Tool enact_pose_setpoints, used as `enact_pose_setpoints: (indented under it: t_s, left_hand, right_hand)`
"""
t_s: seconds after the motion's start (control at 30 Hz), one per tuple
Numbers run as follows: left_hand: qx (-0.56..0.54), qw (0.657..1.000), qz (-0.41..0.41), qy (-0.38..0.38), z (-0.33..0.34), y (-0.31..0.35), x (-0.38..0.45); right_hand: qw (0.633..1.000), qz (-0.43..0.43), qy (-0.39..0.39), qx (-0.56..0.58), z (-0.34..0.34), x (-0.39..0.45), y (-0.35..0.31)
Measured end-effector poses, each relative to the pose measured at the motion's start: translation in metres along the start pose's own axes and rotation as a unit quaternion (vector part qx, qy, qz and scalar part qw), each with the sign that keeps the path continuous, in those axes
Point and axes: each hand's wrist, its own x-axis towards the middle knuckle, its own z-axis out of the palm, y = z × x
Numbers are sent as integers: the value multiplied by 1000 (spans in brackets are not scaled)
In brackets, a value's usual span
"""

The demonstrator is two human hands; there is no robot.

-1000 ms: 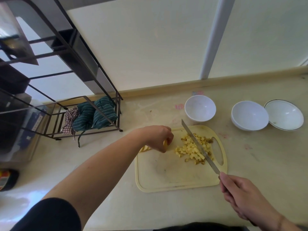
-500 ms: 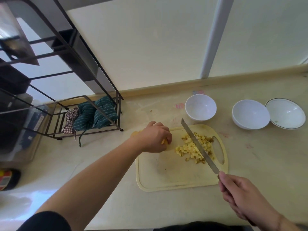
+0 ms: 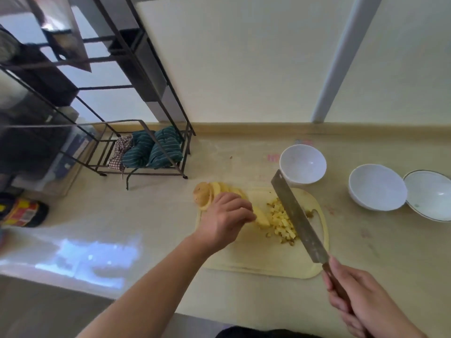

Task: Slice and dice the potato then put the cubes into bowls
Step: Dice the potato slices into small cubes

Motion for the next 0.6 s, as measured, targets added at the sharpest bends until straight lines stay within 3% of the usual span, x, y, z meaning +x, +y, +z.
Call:
enact_pose_setpoints:
  t_s: [0.1, 0.23, 0.43, 0.6]
  left_hand:
    - [42, 995, -41, 79, 15, 26, -54]
    - [76, 983, -136, 99, 42, 65, -103]
    - [62, 941, -294, 157, 74, 101, -111]
    - [74, 917, -357, 159, 86, 110, -97]
  right_hand:
    - [998, 13, -42, -35, -14, 2, -3]
    - [989, 53, -110, -80, -29, 11, -6]
    - [963, 103, -188, -164, -41, 42, -13]
    - [945, 115, -213, -219, -45, 66, -18]
